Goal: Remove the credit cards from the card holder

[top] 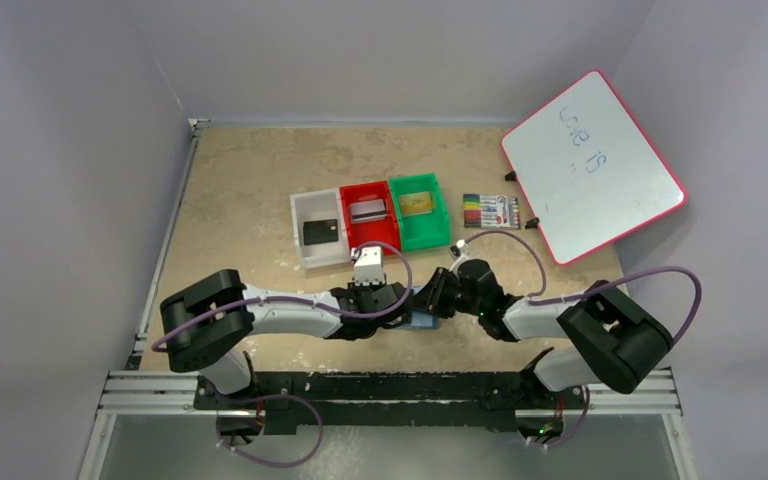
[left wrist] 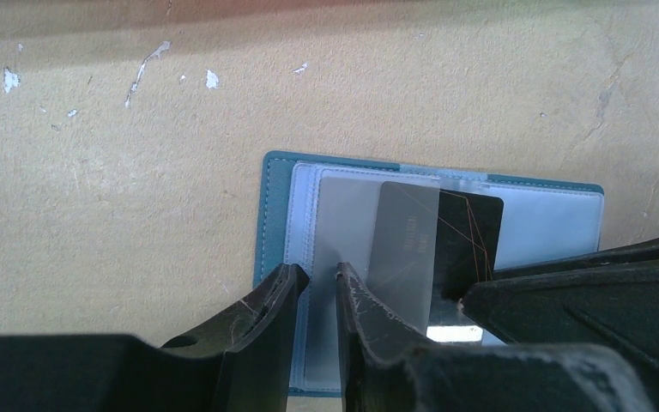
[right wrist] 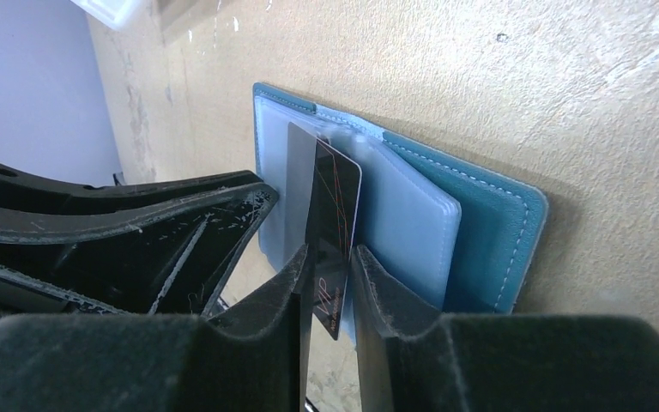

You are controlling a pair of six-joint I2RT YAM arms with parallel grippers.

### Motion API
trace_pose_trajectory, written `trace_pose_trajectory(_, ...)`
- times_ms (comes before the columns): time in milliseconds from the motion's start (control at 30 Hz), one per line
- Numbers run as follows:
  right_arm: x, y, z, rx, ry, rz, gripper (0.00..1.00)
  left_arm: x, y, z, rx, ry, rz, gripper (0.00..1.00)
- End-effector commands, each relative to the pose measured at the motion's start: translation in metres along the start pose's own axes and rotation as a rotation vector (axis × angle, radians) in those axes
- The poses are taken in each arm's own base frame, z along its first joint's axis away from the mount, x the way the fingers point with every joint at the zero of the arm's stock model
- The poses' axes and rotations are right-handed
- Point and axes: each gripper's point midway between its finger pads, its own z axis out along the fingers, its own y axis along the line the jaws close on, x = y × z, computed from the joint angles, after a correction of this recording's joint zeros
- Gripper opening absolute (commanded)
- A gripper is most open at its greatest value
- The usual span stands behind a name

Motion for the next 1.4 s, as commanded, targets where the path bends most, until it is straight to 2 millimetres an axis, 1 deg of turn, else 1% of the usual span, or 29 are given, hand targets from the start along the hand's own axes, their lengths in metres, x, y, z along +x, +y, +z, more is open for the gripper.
trace_pose_trajectory(0,-0.007,0.007,0.002,-0.032,-0.03,0.005,0.25,0.02,0.01,0.001,-0.031,0.069,0.076,0.22)
trace_pose_trajectory(200,-0.006,0.009,0.003,-0.061,-0.036,0.037,0.24,0.021,0.01,0.001,-0.031,0.069,0.083,0.21)
trace_pose_trajectory(300,-0.006,0.007,0.006,-0.057,-0.035,0.058,0.24,0.022,0.01,0.001,-0.034,0.068,0.085,0.19)
trace_pose_trajectory(533,-0.003,0.003,0.008,-0.06,-0.03,0.082,0.2,0.022,0.01,0.001,-0.036,0.068,0.087,0.18)
trace_pose_trajectory(567,-0.003,0.003,0.008,-0.055,-0.028,0.078,0.16,0.022,0.01,0.001,-0.036,0.067,0.088,0.18)
trace_pose_trajectory(633,-0.004,0.001,0.008,-0.037,-0.03,0.064,0.05,0.022,0.012,0.001,-0.041,0.066,0.088,0.18)
trace_pose_trajectory(700,-0.006,-0.001,0.006,-0.02,-0.042,0.058,0.0,0.021,0.013,0.0,-0.046,0.061,0.086,0.18)
trace_pose_trajectory(933,-0.007,-0.007,-0.005,0.021,-0.057,0.011,0.0,0.018,0.014,-0.002,-0.05,0.045,0.072,0.18)
trace_pose_trajectory(1167,-0.009,-0.006,-0.016,0.025,-0.078,-0.008,0.0,0.014,0.012,-0.004,-0.041,0.036,0.057,0.18)
trace_pose_trajectory(1267,-0.013,-0.004,-0.02,0.037,-0.096,-0.022,0.0,0.012,0.011,-0.005,-0.034,0.032,0.05,0.18)
trace_pose_trajectory(1367,-0.019,-0.002,-0.024,0.044,-0.118,-0.041,0.0,0.007,0.008,-0.008,-0.019,0.021,0.021,0.21)
